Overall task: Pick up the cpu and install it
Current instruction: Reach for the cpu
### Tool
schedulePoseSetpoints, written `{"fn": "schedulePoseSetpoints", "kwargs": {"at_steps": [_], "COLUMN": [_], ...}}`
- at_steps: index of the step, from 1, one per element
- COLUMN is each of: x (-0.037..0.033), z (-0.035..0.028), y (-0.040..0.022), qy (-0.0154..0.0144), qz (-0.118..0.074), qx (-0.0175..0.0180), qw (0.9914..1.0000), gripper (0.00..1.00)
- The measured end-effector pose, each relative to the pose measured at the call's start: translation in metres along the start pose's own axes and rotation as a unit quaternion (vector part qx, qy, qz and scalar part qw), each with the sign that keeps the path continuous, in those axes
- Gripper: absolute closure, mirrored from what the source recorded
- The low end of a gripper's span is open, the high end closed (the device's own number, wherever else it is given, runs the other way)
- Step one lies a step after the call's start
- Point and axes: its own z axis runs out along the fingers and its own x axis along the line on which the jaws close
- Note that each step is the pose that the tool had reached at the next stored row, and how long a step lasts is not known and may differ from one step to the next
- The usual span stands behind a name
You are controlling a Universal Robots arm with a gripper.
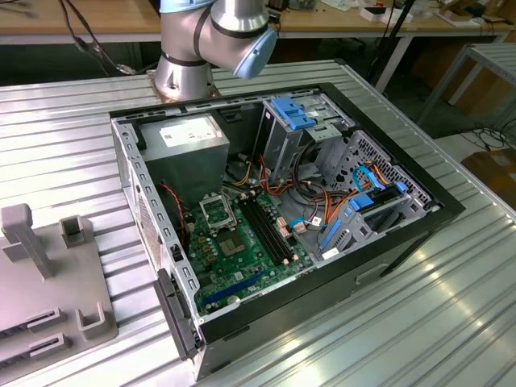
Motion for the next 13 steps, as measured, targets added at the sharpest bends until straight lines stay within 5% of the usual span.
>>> {"fn": "schedulePoseSetpoints", "kwargs": {"at_steps": [1, 4, 13], "x": [0.0114, 0.018, 0.0217], "z": [0.001, 0.0023, 0.0033], "y": [-0.0009, -0.0015, -0.0018], "qy": [0.0001, 0.0004, 0.0009], "qz": [0.0, -0.009, -0.022], "qx": [-0.0001, 0.0002, 0.0007], "qw": [1.0, 0.99996, 0.99977], "gripper": [0.89, 0.89, 0.89]}}
